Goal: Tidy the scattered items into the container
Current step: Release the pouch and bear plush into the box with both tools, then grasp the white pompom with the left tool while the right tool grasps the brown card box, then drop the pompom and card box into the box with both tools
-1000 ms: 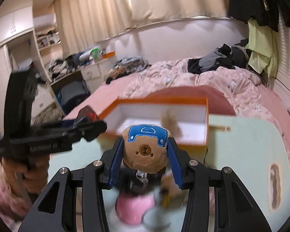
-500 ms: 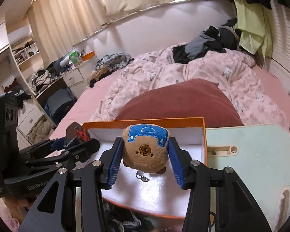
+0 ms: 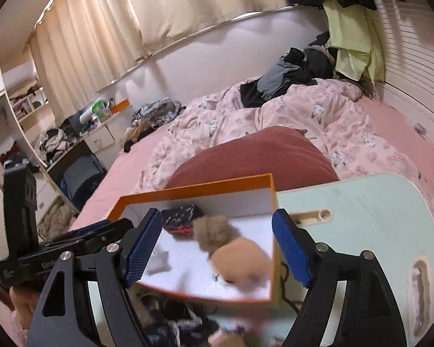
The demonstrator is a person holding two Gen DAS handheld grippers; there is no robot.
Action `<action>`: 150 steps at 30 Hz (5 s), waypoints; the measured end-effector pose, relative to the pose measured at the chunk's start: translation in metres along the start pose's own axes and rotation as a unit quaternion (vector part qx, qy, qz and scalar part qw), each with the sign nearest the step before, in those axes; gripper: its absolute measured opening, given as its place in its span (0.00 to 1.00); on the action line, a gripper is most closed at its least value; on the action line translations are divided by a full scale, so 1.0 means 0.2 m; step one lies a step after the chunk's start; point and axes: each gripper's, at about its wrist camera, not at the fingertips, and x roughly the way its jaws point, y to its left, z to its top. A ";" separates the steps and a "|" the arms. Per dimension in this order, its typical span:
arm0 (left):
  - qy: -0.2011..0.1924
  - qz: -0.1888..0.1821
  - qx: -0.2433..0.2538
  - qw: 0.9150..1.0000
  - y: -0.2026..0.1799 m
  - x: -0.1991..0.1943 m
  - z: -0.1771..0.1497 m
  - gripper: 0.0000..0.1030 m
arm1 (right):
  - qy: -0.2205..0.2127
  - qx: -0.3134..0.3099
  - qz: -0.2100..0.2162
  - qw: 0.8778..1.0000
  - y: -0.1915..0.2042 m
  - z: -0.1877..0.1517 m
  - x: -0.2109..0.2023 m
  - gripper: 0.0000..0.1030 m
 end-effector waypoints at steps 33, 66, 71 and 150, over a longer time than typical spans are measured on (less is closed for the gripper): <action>-0.021 0.071 0.064 0.995 0.06 -0.10 -0.35 0.84 | 0.070 -0.039 -0.142 0.987 -0.09 -0.47 -0.18 0.76; -0.009 0.029 0.127 0.991 -0.13 -0.19 -0.57 0.85 | 0.029 -0.002 -0.131 0.991 -0.13 -0.49 -0.27 0.59; -0.001 0.029 0.117 0.993 -0.13 -0.16 -0.55 0.84 | 0.021 0.014 -0.113 0.993 -0.15 -0.48 -0.28 0.59; -0.010 0.010 0.012 1.000 0.03 -0.10 -0.03 0.80 | 0.029 -0.045 -0.050 0.997 0.10 -0.02 0.05 0.72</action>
